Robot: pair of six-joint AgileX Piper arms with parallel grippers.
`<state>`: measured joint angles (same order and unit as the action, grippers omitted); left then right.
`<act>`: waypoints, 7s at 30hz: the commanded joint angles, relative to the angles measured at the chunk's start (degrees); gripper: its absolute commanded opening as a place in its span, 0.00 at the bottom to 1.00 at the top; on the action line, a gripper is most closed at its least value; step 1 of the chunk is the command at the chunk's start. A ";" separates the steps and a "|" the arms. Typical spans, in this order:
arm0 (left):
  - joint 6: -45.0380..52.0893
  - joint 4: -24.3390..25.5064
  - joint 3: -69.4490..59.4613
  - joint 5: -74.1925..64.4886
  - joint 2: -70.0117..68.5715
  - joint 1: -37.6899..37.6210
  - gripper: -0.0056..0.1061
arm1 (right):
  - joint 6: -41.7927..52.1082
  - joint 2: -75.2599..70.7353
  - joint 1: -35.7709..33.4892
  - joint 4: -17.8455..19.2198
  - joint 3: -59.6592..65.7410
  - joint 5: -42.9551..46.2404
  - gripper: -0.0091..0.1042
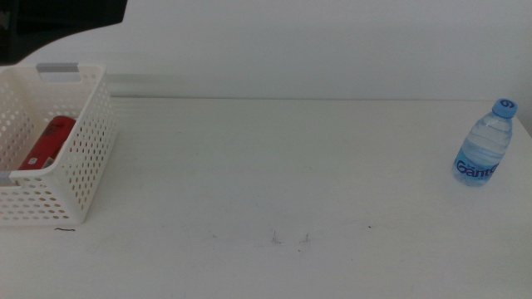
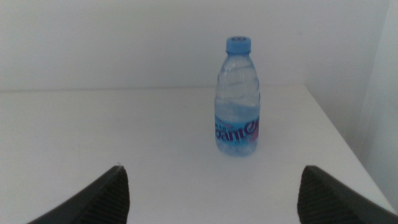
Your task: Use arms to grab the bottles and put them into the dustbin to the left of the table.
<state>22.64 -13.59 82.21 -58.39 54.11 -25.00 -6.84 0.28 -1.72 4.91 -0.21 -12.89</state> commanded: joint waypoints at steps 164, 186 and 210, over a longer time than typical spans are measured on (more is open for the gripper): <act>14.94 19.86 0.23 12.78 -0.17 -0.16 0.89 | -2.62 65.82 -33.06 6.56 -68.72 -26.37 0.80; -31.94 20.19 -56.69 89.87 8.78 -4.87 0.89 | -2.62 65.82 -33.06 6.56 -68.60 -26.24 0.80; -31.48 12.93 -43.86 114.26 56.62 -4.78 0.89 | -2.62 65.82 -33.06 6.56 -68.60 -26.26 0.80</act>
<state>-9.20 1.05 36.32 57.75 109.53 -29.79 -10.03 66.37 -34.77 10.88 -68.79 -39.50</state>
